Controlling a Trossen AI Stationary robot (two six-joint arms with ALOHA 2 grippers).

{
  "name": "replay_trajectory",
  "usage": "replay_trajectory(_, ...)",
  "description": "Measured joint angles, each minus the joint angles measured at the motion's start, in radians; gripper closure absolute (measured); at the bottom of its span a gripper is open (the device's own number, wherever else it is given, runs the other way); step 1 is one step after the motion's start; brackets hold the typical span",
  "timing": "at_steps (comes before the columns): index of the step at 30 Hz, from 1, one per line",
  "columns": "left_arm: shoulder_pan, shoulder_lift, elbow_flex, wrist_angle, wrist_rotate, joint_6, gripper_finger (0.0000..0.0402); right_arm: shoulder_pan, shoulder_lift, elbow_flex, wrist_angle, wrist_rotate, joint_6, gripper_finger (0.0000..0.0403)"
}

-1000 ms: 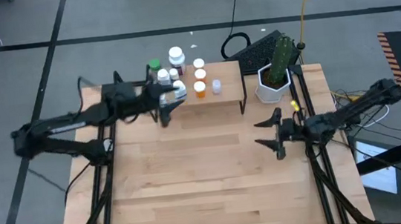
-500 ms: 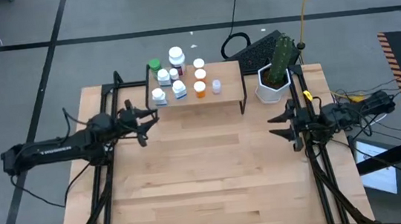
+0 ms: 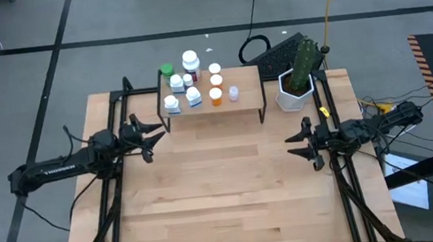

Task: Pick and place medicine bottles onto shelf by color
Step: Return to Home Position

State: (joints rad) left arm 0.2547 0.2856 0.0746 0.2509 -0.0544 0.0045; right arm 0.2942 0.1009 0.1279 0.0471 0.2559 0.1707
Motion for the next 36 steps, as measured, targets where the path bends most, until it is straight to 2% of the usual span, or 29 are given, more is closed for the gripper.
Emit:
replay_trajectory(16, 0.000, -0.151, -0.032, -0.191, -0.014, 0.005, 0.0254, 0.000, -0.029, -0.001, -0.011, 0.009, -0.063, 0.0236)
replay_trajectory(24, 0.000, -0.204, -0.032, -0.280, -0.026, 0.000, 0.0254, 0.000, -0.029, -0.072, 0.061, 0.005, -0.048, 0.0236)
replay_trajectory(27, 0.000, -0.226, -0.032, -0.307, -0.025, -0.008, 0.0254, 0.000, -0.031, -0.084, 0.083, 0.036, -0.051, 0.0236)
replay_trajectory(36, 0.000, -0.235, -0.032, -0.321, 0.027, -0.036, 0.0254, 0.000, -0.038, -0.088, 0.082, 0.036, -0.052, 0.0236)
